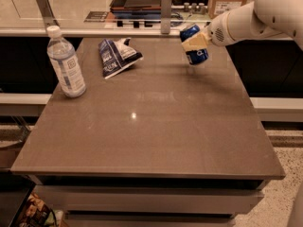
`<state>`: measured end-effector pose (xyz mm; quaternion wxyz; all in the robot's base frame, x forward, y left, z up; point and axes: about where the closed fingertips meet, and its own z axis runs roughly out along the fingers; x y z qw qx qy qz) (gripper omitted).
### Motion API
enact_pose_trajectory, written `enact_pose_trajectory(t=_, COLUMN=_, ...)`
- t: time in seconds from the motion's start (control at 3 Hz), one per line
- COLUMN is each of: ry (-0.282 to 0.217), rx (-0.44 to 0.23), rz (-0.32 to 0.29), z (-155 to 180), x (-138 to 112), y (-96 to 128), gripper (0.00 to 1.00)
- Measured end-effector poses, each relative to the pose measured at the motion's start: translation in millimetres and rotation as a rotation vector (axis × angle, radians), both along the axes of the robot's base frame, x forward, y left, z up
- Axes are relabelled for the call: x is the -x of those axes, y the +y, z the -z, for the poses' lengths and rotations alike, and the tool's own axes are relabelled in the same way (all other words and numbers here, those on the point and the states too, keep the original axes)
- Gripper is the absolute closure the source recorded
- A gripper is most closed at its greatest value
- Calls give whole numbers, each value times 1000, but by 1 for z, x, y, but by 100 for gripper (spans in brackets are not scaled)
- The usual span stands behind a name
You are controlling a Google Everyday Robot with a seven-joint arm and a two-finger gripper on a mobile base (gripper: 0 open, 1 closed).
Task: Knock pepsi can over
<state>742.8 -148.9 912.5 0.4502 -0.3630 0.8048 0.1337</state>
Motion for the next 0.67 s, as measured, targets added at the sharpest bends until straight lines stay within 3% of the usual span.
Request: enact_pose_trajectory(t=0.67, ry=159, rx=200, rz=32, z=28, x=-1, y=-9, gripper=100)
